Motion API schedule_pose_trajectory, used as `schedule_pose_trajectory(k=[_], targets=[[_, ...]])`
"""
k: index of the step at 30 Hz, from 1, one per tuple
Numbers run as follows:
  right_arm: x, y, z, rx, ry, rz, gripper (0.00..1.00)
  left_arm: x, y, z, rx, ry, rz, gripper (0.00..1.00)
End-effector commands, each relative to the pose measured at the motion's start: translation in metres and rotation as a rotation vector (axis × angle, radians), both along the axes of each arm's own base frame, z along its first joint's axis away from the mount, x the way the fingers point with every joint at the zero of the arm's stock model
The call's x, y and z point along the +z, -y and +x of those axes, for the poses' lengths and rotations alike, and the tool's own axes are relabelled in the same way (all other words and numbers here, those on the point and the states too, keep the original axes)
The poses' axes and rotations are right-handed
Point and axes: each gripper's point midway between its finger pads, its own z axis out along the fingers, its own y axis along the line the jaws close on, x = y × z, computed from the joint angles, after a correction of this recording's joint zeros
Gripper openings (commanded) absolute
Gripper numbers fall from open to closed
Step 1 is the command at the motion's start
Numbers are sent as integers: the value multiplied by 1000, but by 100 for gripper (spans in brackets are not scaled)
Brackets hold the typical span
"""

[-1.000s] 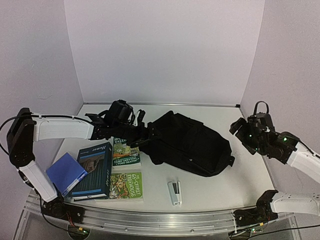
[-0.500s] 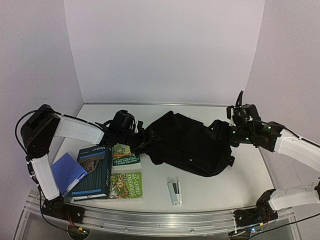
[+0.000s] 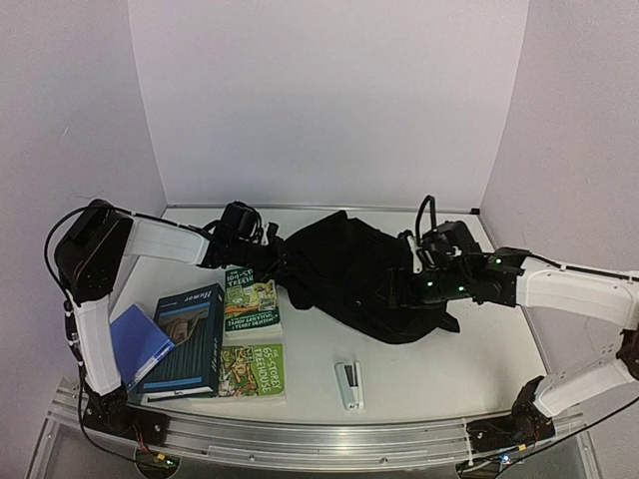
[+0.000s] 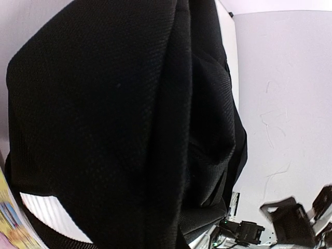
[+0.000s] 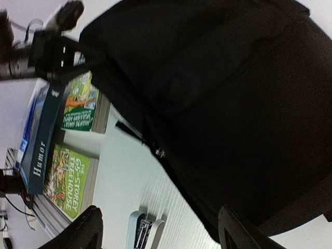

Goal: Pack the student bag
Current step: Adjust the student bag at the center of the board, then unzip the student bag at the center of the board.

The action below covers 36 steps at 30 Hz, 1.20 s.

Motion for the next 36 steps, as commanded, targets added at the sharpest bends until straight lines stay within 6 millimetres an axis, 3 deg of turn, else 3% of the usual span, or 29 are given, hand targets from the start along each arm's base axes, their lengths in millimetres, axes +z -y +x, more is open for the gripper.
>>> schedule_pose_trajectory(k=[1,4,7,11,18,25,31,36], targets=[[12,-35,9,45,69,-20,71,35,-4,42,-84,186,22,10],[11,-50,16,36,87,-46,66,33,-13,58,-68,195,81,28],[16,-54,30,-6,116,-65,61,34,-20,59,-38,194,103,49],[21,-58,46,-48,149,-100,57,29,-19,47,-20,137,41,61],[9,-80,69,-31,159,-172,53,18,-7,24,-16,80,-15,69],[-4,-98,82,18,160,-224,51,18,-2,24,-11,78,-27,69],[-19,-95,89,13,164,-296,50,21,1,28,-10,86,-35,63],[-28,-91,96,-13,176,-353,44,21,1,29,-10,87,-35,56]])
